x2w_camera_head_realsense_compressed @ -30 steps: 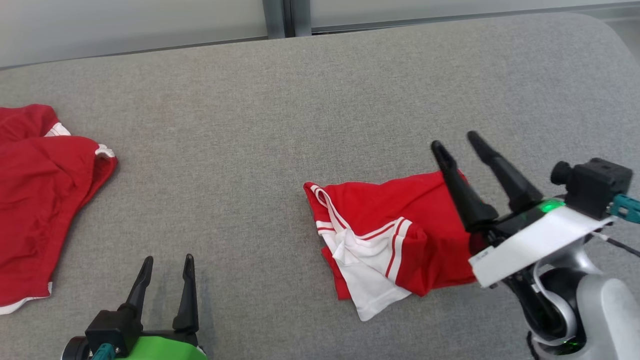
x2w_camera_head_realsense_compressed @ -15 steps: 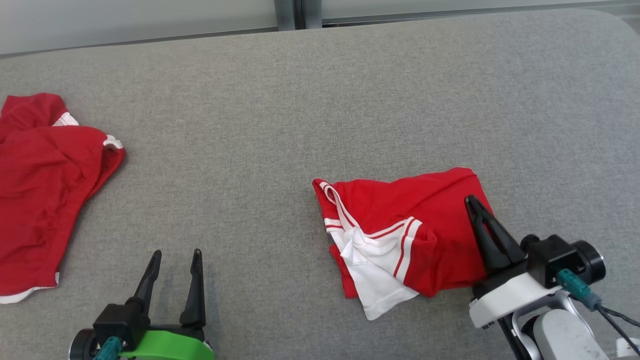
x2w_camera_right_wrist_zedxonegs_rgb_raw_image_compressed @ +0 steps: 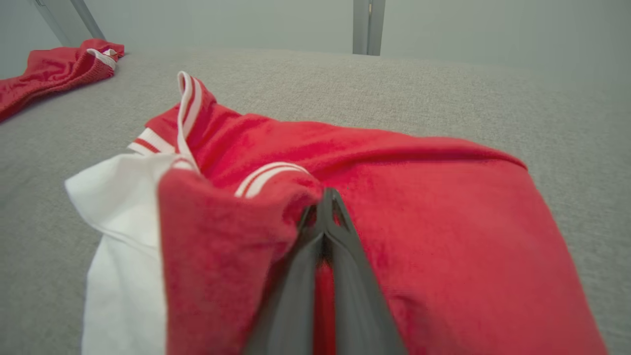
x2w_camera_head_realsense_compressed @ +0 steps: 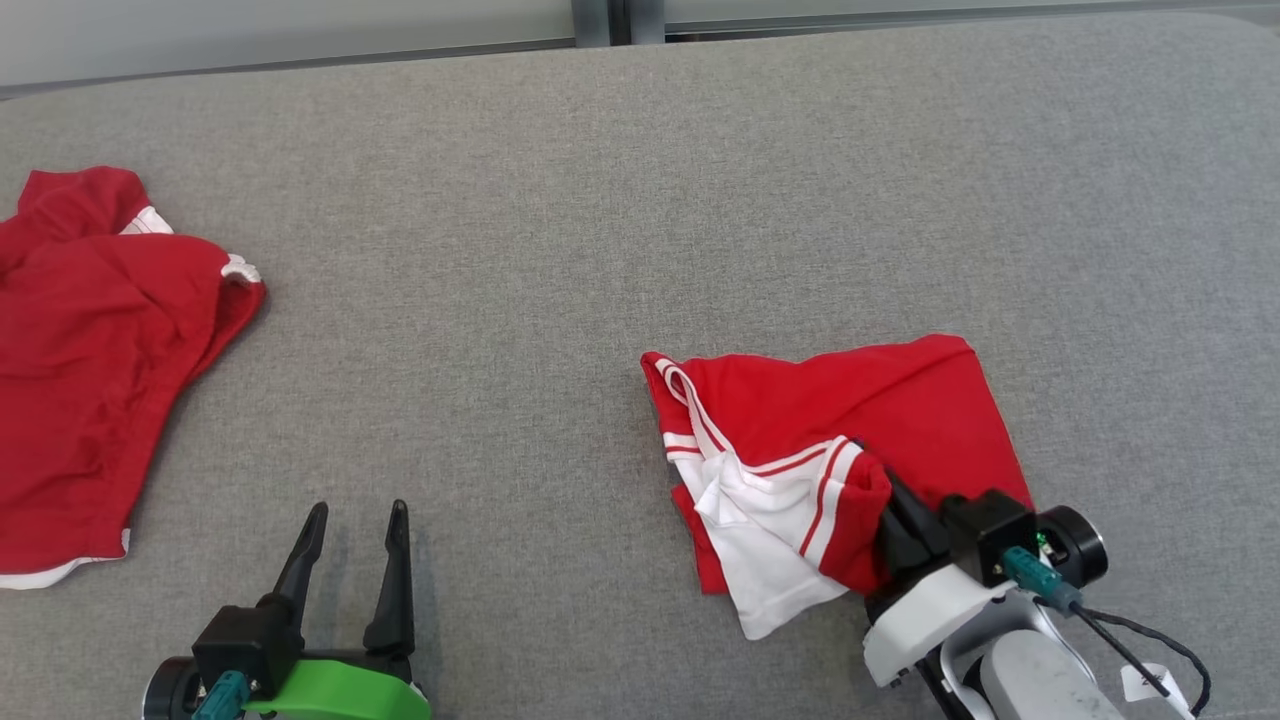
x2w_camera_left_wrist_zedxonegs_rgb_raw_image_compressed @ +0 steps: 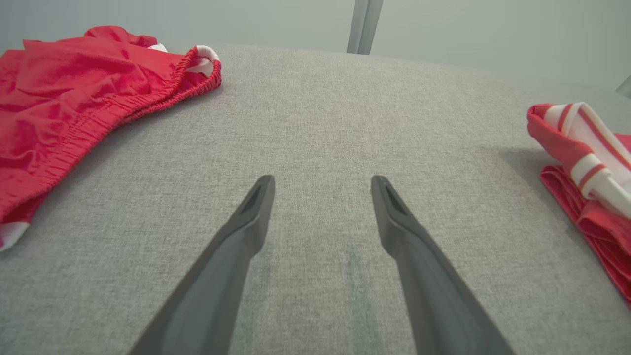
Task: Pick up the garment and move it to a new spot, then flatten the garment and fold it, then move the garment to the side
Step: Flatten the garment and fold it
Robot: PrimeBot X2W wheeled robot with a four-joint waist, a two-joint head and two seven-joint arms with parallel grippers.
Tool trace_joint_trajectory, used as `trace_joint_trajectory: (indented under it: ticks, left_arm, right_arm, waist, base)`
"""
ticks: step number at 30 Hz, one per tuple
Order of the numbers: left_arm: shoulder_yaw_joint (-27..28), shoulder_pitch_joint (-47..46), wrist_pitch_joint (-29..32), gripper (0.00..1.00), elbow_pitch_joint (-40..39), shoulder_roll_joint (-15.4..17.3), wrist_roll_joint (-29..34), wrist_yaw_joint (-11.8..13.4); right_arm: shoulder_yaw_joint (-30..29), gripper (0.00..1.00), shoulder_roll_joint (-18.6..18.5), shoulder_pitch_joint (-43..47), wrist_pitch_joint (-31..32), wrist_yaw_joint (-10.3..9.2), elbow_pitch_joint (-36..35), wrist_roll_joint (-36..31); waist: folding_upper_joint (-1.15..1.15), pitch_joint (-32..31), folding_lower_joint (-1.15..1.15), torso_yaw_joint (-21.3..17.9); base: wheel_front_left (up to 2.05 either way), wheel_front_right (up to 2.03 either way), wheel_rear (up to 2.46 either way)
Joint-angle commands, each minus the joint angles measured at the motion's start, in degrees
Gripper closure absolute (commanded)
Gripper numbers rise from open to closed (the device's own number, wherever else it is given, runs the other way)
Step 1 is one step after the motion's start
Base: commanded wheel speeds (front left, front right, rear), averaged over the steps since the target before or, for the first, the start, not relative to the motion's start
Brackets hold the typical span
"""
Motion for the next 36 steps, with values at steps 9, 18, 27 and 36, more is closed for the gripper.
trace_joint_trajectory:
  ticks: [9, 18, 27, 36]
  left_arm:
    - [0.03, -1.48, -0.14, 0.0, 0.12, -0.46, 0.12, -0.15]
    - [0.33, -1.88, -0.14, 0.0, 0.6, -1.16, -0.33, -0.25]
    - [0.87, -0.74, -0.14, 0.0, 0.54, -1.67, -0.17, -0.1]
    - [1.67, 1.64, -0.14, 0.0, -0.18, -1.79, 0.47, -0.19]
  right_arm:
    - [5.67, 1.0, 0.63, -1.5, -0.25, -0.08, 0.17, 0.39]
    - [12.37, 1.0, 0.22, -2.7, -0.22, -0.08, 4.74, 0.71]
    - [15.02, 1.0, 0.37, -4.12, -0.22, -0.08, 5.41, 1.95]
    - [7.4, 0.0, -1.64, 1.81, -0.23, -0.08, -4.12, -0.97]
  waist:
    - [0.0, 0.35, 0.0, 1.34]
    - [0.0, 0.28, 0.0, 2.83]
    - [0.0, -1.2, 0.0, 2.34]
    - [0.0, -5.59, 0.0, 0.6]
  base:
    - [0.0, 0.0, 0.0]
    - [0.0, 0.0, 0.0]
    - [0.0, 0.0, 0.0]
    - [0.0, 0.0, 0.0]
